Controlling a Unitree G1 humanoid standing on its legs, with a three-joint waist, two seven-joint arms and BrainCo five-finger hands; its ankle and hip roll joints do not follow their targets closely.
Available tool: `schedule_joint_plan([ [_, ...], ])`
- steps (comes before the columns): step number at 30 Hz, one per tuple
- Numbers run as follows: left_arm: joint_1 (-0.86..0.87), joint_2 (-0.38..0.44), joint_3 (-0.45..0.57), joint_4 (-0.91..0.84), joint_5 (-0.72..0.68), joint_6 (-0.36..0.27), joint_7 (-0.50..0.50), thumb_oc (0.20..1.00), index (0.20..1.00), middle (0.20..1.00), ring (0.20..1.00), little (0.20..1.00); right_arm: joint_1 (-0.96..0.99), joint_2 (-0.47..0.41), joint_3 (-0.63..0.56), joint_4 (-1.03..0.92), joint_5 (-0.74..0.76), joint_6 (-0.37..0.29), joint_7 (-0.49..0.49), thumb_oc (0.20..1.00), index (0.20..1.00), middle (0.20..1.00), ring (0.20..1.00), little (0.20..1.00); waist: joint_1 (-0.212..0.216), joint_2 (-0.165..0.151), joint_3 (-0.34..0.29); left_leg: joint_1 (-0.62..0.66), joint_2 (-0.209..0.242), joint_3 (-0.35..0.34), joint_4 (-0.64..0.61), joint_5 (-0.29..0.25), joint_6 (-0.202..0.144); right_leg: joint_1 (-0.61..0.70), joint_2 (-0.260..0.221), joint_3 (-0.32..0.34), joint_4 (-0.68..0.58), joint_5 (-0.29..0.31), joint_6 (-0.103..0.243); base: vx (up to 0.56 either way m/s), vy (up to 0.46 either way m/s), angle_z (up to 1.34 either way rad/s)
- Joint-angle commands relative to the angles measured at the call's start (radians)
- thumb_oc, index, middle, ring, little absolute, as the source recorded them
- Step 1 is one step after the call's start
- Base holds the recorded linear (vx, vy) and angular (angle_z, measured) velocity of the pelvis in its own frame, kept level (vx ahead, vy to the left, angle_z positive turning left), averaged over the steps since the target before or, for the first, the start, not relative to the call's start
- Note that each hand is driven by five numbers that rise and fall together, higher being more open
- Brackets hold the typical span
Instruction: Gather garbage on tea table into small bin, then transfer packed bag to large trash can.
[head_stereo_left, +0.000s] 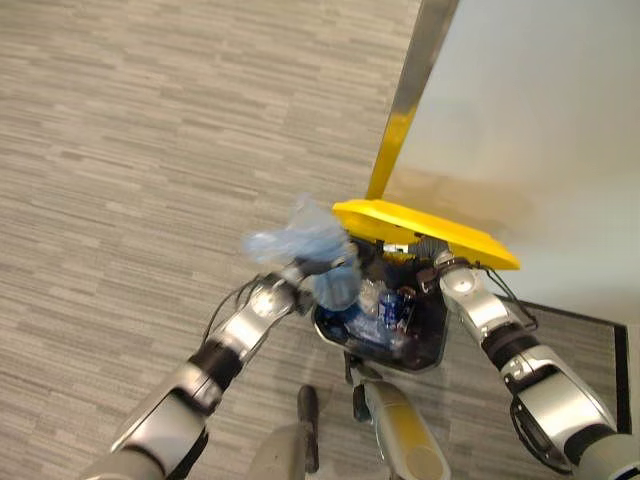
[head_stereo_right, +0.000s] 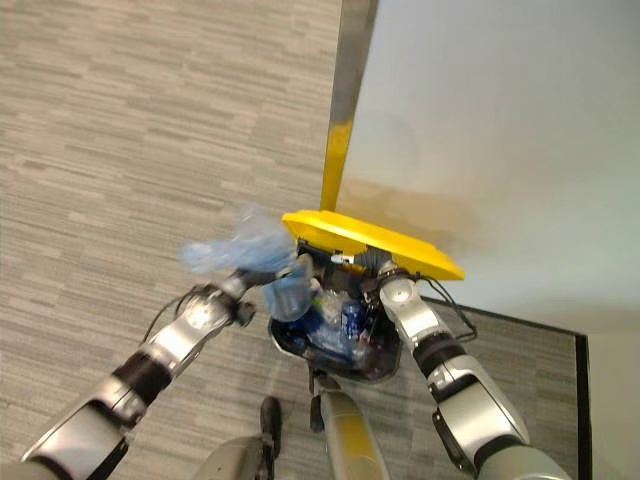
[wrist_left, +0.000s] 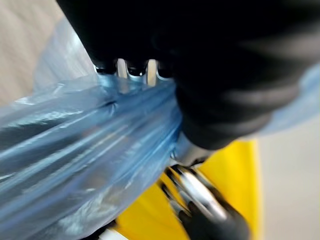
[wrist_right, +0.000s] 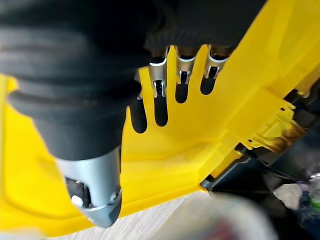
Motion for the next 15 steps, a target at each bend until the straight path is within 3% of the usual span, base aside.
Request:
schedule_joint_plan([
  [1,0.039,0.009,0.025,0.021,0.078,-0.063,0.037,0.2,0.2,0.2,0.2,0.2,-0.076,-0.007,-0.002,-0.015,0.038,-0.073,-0.049,1.0,1.0,1.0,1.0,1.0,0.011,-0.031,-0.03,0.054,-0.085,0.042,0.104,-0.191,0.025,-0.06,-0.004,0.024,-0.094,0.173,0.095,-0.1,-0.038,0.01],
  [6,-0.085,-0.005,-0.012,0.211,0.203,-0.031,0.125,0.2,0.2,0.2,0.2,0.2,-0.167,0.001,0.033,-0.06,0.071,-0.086,-0.073,1.0,1.0,1.0,1.0,1.0,-0.02,-0.037,0.015,-0.059,-0.082,0.086,0.185,-0.205,0.023,-0.14,-0.01,0.049,-0.067,0.181,0.097,-0.07,-0.014,-0.16],
  [7,-0.117,-0.009,-0.026,0.278,0.265,-0.012,0.16,0.423,0.423,0.423,0.423,0.423,-0.189,0.009,0.049,-0.092,0.072,-0.094,-0.085,1.0,1.0,1.0,1.0,1.0,-0.029,-0.032,0.033,-0.097,-0.081,0.102,0.208,-0.209,0.023,-0.169,-0.011,0.047,-0.059,0.182,0.097,-0.07,0.01,-0.26],
  [8,-0.134,-0.013,-0.032,0.317,0.292,0.0,0.169,1.0,1.0,1.0,1.0,1.0,-0.2,0.01,0.058,-0.112,0.066,-0.1,-0.084,1.0,1.0,1.0,1.0,1.0,-0.033,-0.031,0.039,-0.113,-0.08,0.11,0.219,-0.211,0.024,-0.181,-0.012,0.046,-0.055,0.181,0.098,-0.06,0.016,-0.28],
  [10,-0.142,-0.007,-0.039,0.371,0.379,0.028,0.171,1.0,1.0,1.0,1.0,1.0,-0.216,0.005,0.081,-0.167,0.048,-0.104,-0.082,1.0,1.0,1.0,1.0,1.0,-0.034,-0.025,0.053,-0.139,-0.07,0.131,0.242,-0.222,0.024,-0.202,-0.011,0.04,-0.05,0.182,0.103,0.0,0.021,-0.22],
  [15,-0.082,0.006,-0.006,0.347,0.428,0.039,0.157,1.0,1.0,1.0,1.0,1.0,-0.165,-0.011,0.081,-0.225,0.041,-0.109,-0.068,1.0,1.0,1.0,1.0,1.0,-0.029,-0.029,0.058,-0.126,-0.063,0.138,0.24,-0.225,0.024,-0.202,-0.009,0.03,-0.057,0.194,0.108,0.02,-0.009,-0.14],
])
